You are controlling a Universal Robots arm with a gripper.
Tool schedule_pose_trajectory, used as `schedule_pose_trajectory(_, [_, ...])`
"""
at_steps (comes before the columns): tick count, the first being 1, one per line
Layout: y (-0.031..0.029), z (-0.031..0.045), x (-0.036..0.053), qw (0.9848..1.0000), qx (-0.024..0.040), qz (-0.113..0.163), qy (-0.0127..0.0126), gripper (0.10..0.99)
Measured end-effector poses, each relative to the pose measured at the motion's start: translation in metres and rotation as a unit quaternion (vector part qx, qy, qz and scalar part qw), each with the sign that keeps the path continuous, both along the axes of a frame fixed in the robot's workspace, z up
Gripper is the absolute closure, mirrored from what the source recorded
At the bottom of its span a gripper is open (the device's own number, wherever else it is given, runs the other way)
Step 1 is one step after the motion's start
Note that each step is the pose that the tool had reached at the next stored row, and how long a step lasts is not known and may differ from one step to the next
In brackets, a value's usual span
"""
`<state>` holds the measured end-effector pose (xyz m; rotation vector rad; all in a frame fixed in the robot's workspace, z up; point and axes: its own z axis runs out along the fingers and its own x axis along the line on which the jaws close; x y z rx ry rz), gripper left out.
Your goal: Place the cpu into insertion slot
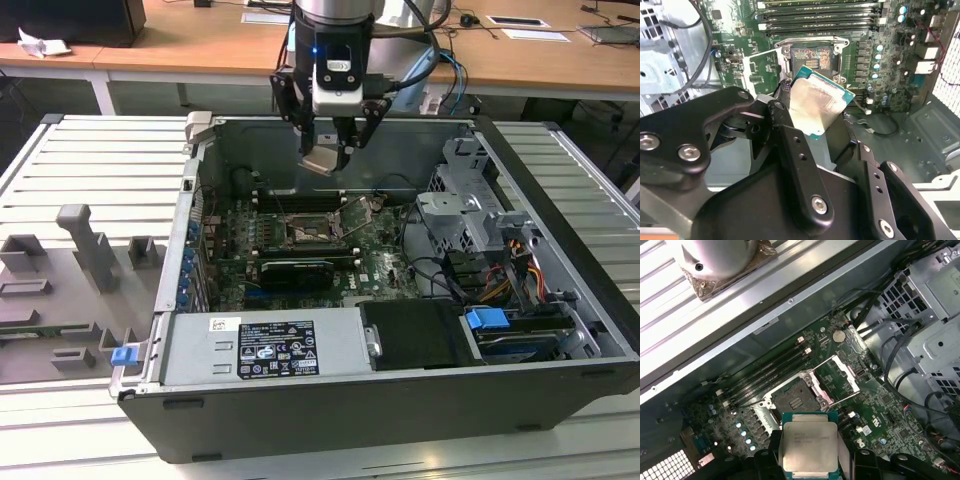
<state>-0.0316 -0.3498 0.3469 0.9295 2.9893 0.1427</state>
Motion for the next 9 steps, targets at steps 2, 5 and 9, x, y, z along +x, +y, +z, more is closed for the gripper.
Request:
schedule_pose_trajectory(2, [0.0,-0.0006,0.0,0.9999,0.0,-0.016,0.0,0.557])
schedule_pose_trajectory(5, [0.0,-0.0015,0.0,0.9991,0.0,-0.043,0.0,0.557])
schedule_pose_trajectory(9, [0.0,-0.0021,0.0,0.9979,0.0,-0.065,0.0,0.557])
